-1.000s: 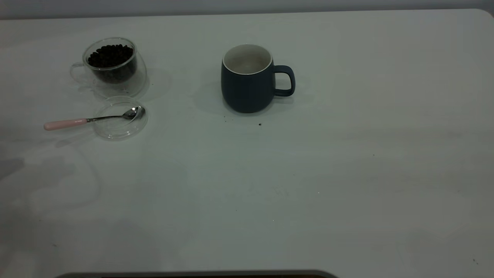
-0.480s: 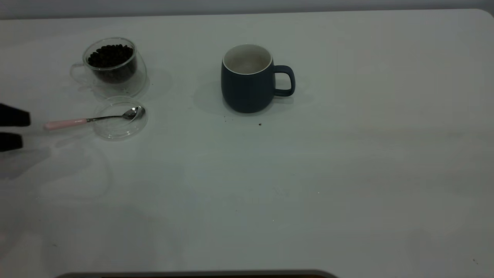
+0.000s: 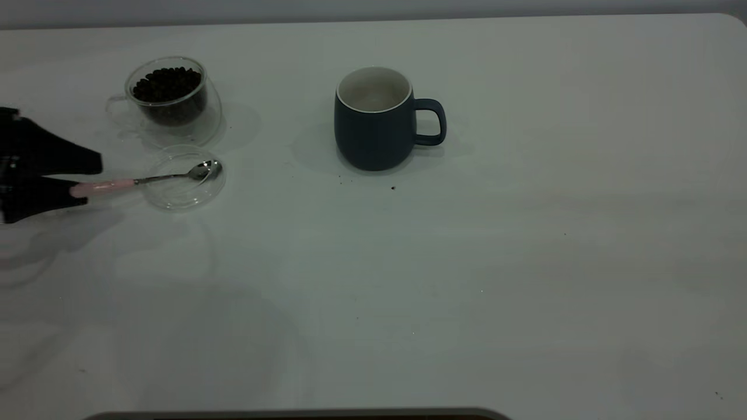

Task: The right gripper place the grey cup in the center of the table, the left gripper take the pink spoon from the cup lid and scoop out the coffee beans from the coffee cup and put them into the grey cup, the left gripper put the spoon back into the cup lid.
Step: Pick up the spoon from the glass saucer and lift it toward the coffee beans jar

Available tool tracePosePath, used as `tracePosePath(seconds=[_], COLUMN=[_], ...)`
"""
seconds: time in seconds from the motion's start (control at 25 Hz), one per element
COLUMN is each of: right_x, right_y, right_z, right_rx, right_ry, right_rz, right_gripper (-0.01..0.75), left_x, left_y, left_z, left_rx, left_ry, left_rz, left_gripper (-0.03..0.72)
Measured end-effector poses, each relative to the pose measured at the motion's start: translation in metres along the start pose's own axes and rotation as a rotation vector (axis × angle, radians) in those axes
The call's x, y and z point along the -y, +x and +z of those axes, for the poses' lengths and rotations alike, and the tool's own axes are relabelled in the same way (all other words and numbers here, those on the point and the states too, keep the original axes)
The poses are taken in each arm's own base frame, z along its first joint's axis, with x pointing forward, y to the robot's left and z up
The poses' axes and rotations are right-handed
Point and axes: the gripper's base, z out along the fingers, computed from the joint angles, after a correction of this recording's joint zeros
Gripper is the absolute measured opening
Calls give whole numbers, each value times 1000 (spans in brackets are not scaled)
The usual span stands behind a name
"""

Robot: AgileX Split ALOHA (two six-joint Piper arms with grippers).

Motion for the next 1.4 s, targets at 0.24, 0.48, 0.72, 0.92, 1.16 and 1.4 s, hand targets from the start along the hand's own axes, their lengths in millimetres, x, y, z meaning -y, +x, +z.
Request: tracePosePath(seconds=[0.24,0.48,0.72,0.92,1.16,1.4], right_x=[0,0,0,0,0,0], right_y=[0,0,0,0,0,0], right_z=[0,0,0,0,0,0], right_rx=[0,0,0,0,0,0], right_ry=[0,0,0,0,0,0], right_rz=[1,1,1,1,1,1], right_gripper=[244,244,244,244,244,244], left_x=[-1,-2,-10,-12,-12,-12], left_y=[0,0,7,11,4,4], left_z=[5,5,11,15,15,15], left_rx=[-7,-5,-22,-20,58,52], left_ry=[-45,-58,-53,-29,-25,-20], left_rz=[4,-5,-55,-71,-88,-99], left_gripper=[592,590,590,590,559,482])
